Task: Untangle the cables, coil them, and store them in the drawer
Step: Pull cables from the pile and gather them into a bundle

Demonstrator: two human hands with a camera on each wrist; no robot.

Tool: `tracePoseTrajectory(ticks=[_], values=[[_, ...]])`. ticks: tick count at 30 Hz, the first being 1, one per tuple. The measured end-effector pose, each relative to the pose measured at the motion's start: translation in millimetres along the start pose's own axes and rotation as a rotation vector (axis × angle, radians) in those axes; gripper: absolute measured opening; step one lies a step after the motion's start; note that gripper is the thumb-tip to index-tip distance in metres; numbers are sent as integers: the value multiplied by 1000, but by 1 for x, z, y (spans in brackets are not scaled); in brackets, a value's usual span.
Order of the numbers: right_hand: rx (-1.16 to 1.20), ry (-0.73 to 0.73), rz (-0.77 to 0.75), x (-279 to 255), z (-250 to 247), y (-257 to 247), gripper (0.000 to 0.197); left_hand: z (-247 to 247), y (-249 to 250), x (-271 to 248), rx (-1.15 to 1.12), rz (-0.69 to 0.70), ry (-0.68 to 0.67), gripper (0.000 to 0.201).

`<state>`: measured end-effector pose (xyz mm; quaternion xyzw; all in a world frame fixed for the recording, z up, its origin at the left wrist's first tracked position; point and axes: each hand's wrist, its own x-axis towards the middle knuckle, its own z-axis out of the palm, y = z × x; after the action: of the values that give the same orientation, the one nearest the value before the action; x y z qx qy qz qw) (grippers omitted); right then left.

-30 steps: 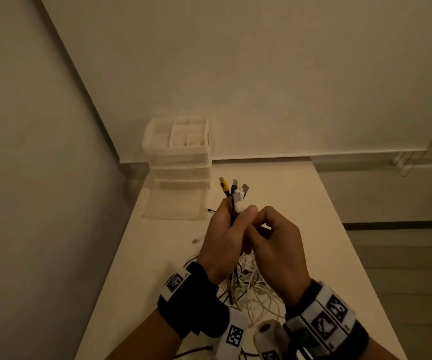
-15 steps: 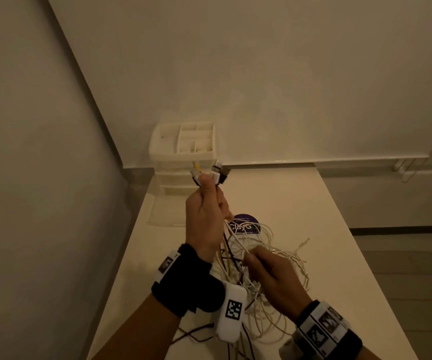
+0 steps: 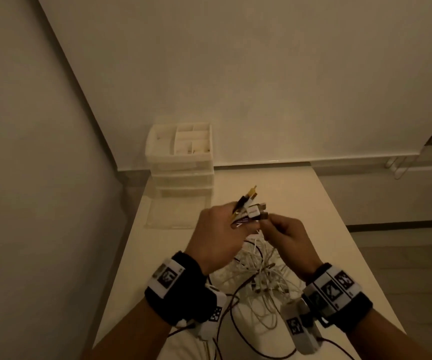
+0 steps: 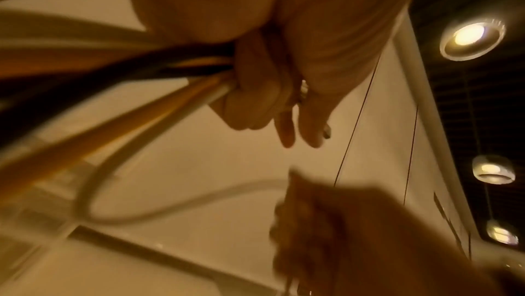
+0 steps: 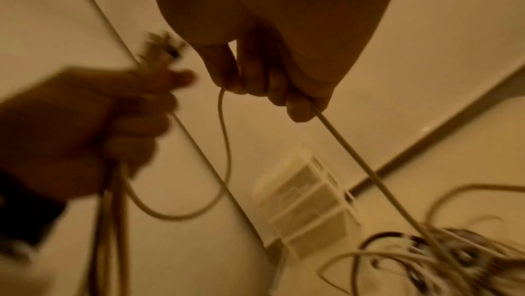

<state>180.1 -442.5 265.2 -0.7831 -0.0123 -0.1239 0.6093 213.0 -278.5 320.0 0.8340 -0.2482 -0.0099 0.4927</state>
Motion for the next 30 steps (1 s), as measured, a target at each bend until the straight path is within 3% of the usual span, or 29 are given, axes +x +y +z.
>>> tracePoseTrajectory(ticks=[6,9,17,22,25,30], values=[[178,-13,-18,14,-7,-24,41,22,-4,11,-51,-5,141,11],[232,-60,4,7,-4,-19,40,15,13,22,-100,37,247,28],[105,-76,149,-8,5,52,40,-48,17,54,-486,59,607,25],[30,11,201,-8,4,74,52,-53,3,43,-303,31,726,12],[53,81,200,0,-2,63,48,-27,2,27,-101,79,673,25],[166,53,108,19,-13,23,46,34,0,13,59,66,169,24]])
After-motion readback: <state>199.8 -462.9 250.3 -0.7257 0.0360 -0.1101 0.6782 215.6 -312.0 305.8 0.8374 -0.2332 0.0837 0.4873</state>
